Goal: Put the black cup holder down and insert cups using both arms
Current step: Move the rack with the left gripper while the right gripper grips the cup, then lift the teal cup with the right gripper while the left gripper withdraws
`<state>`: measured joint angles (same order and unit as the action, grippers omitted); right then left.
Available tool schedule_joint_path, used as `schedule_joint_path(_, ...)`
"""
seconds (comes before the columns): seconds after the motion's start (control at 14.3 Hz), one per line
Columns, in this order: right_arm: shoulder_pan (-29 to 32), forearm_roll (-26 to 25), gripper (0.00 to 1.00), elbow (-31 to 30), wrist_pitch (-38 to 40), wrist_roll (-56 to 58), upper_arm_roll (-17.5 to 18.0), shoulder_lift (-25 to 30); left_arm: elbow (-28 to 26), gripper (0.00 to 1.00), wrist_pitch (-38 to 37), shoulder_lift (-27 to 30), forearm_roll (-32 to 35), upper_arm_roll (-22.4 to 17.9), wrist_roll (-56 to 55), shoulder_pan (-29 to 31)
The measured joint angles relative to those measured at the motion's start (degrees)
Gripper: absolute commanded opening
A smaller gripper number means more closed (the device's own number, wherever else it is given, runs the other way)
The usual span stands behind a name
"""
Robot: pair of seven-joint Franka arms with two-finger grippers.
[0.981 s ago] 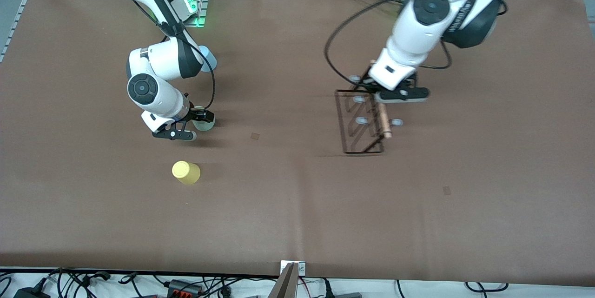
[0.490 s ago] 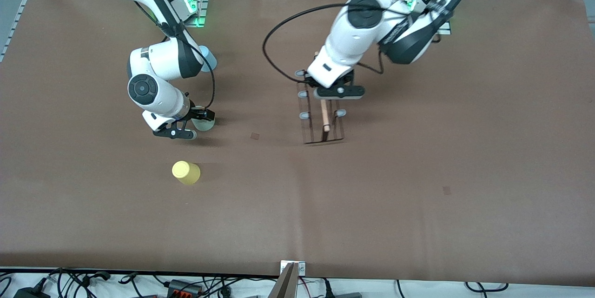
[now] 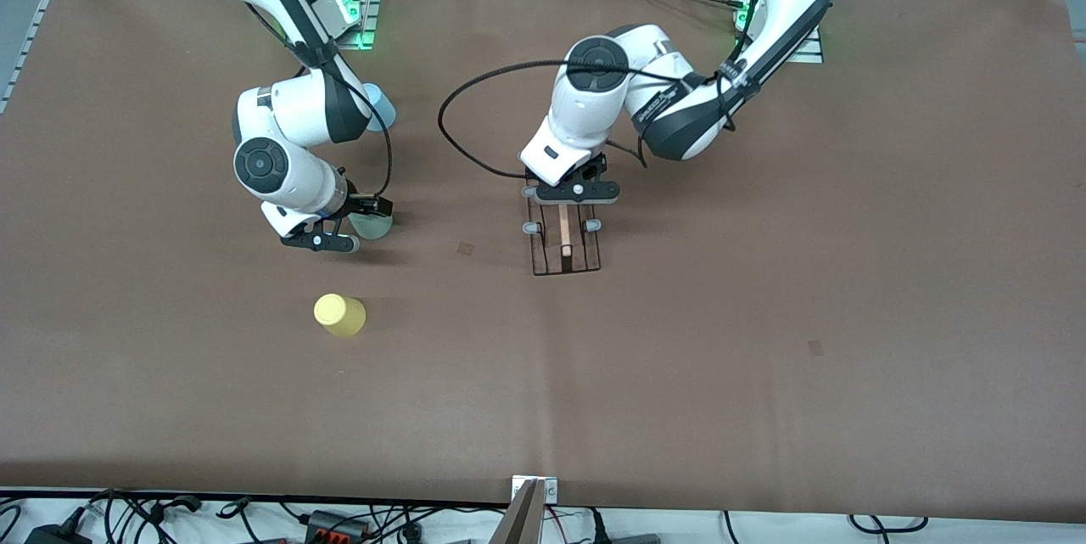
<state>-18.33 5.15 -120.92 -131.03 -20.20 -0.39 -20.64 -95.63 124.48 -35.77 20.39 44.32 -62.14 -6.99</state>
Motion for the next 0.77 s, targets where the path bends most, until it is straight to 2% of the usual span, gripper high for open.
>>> schedule_joint_path(0.07, 0.0, 0.0, 0.59, -0.03, 0.02, 0.0, 0.0, 0.0, 0.31, 1.0, -0.01, -0.14, 0.0, 0.0, -0.83, -0.1)
schedule_joint_path(0.28, 0.0, 0.0, 0.4, 0.11, 0.33, 0.01, 0.0, 0.09, 2.54, 1.0, -3.6, 0.53, 0.0, 0.14, -1.94, 0.29)
schedule_joint_path(0.42, -0.02, 0.0, 0.39, 1.37, 2.93, 0.1, 0.04, 0.29, 6.4, 1.0, -12.5, 2.82, 0.0, 0.24, -1.96, 1.25)
schedule_joint_path(0.56, -0.04, 0.0, 0.37, 5.36, 8.87, 0.28, 0.2, 0.72, 10.09, 1.0, -21.12, 5.53, 0.0, 0.33, -1.11, 3.65)
schedule_joint_path(0.77, -0.29, 0.06, 0.37, 14.19, 17.34, 0.55, 0.41, 1.66, 10.47, 1.0, -24.96, 6.83, 0.0, 0.5, 8.43, 9.75)
